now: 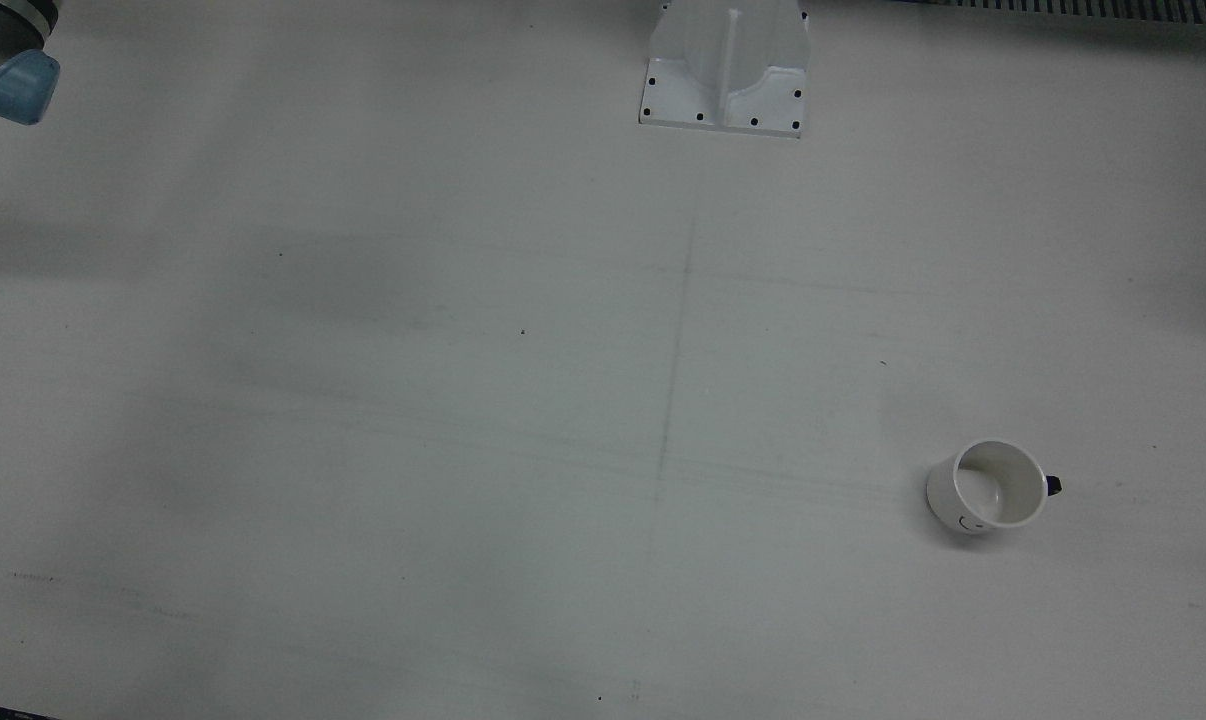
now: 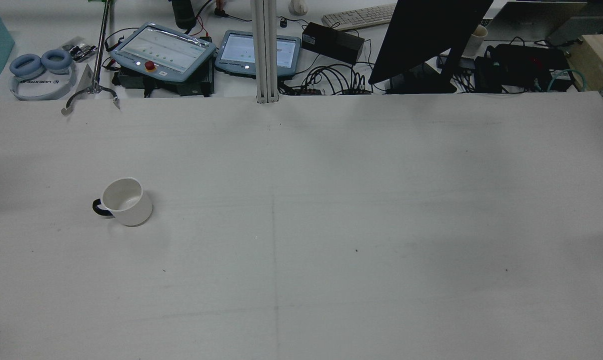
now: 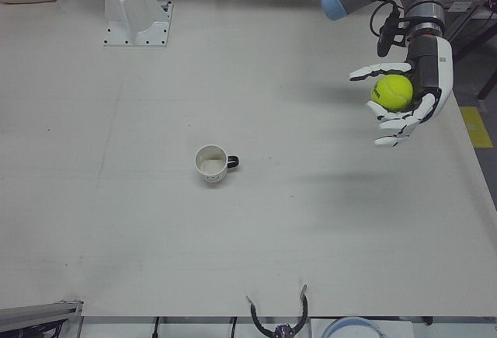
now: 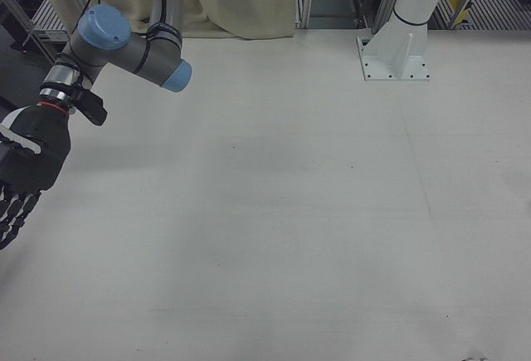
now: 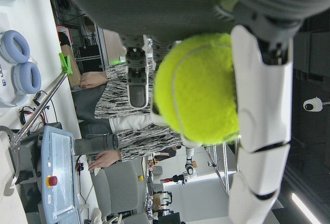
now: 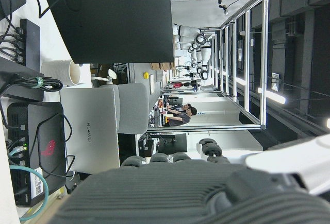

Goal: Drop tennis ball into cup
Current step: 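Carry the tennis ball in the left hand over the white mug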

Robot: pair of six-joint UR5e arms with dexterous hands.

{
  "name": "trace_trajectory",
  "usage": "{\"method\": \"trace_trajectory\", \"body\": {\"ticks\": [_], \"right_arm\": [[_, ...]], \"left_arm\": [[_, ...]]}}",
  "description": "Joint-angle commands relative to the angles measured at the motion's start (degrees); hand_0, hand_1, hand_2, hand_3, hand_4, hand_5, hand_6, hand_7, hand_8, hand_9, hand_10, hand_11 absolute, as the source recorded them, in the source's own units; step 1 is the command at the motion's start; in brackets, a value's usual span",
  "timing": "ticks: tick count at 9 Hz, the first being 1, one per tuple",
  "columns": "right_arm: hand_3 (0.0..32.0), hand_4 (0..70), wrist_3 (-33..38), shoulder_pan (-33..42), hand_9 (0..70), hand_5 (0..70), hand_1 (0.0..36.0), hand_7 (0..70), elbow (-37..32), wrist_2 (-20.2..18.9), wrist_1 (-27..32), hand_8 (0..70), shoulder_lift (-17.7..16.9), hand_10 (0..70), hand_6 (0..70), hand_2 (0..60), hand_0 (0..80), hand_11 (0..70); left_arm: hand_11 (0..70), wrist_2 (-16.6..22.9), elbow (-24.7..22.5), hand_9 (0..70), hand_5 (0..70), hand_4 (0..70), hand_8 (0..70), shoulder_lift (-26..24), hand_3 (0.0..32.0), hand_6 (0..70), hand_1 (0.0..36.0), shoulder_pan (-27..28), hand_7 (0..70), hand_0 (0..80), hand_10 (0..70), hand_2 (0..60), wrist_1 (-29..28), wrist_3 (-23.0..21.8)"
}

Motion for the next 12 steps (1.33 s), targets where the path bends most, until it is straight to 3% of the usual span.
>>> {"method": "trace_trajectory", "body": {"ticks": [1,3,5,6,7,10,12], "right_arm": [[0.0,0.0,0.0,0.0,0.0,0.0,0.0,0.0,0.06,0.0,0.0,0.0,0.0,0.0,0.0,0.0,0.0,0.0],[0.0,0.0,0.0,0.0,0.0,0.0,0.0,0.0,0.06,0.0,0.0,0.0,0.0,0.0,0.0,0.0,0.0,0.0],[0.0,0.0,0.0,0.0,0.0,0.0,0.0,0.0,0.06,0.0,0.0,0.0,0.0,0.0,0.0,0.0,0.0,0.0],[0.0,0.0,0.0,0.0,0.0,0.0,0.0,0.0,-0.02,0.0,-0.08,0.0,0.0,0.0,0.0,0.0,0.0,0.0],[0.0,0.0,0.0,0.0,0.0,0.0,0.0,0.0,-0.02,0.0,0.0,0.0,0.0,0.0,0.0,0.0,0.0,0.0],[0.0,0.0,0.0,0.0,0.0,0.0,0.0,0.0,0.06,0.0,0.0,0.0,0.0,0.0,0.0,0.0,0.0,0.0],[0.0,0.0,0.0,0.0,0.0,0.0,0.0,0.0,0.06,0.0,0.0,0.0,0.0,0.0,0.0,0.0,0.0,0.0]], "left_arm": [[29.5,0.0,-0.15,57.2,23.1,26.9,44.6,0.08,0.0,70.0,17.2,0.0,70.0,57.3,19.3,15.2,-0.13,-0.09],[29.1,0.0,-0.42,56.5,22.3,27.1,43.9,-0.09,0.0,70.0,16.6,2.09,70.0,56.3,19.1,16.0,-0.65,0.35],[29.3,-0.88,-0.33,56.7,22.3,28.7,44.0,-1.67,0.0,70.0,16.7,11.38,70.0,56.3,19.3,16.7,-0.22,1.74],[29.4,-1.49,-0.33,57.2,23.4,29.3,44.6,-3.94,0.0,70.0,14.8,14.47,70.0,54.8,19.5,18.2,0.83,3.06],[29.9,-3.23,-0.33,57.6,22.0,28.9,44.8,-6.31,0.0,70.0,15.2,18.59,70.0,54.6,19.7,16.9,1.79,3.6],[29.5,-13.68,0.63,57.4,22.8,28.3,44.7,-12.99,0.0,70.0,15.1,34.75,70.0,55.1,19.5,16.1,6.09,3.78],[29.5,-15.2,3.43,57.4,21.4,28.1,44.7,-16.78,0.0,70.0,14.6,39.63,70.0,54.3,19.6,15.1,7.69,3.87]]}}
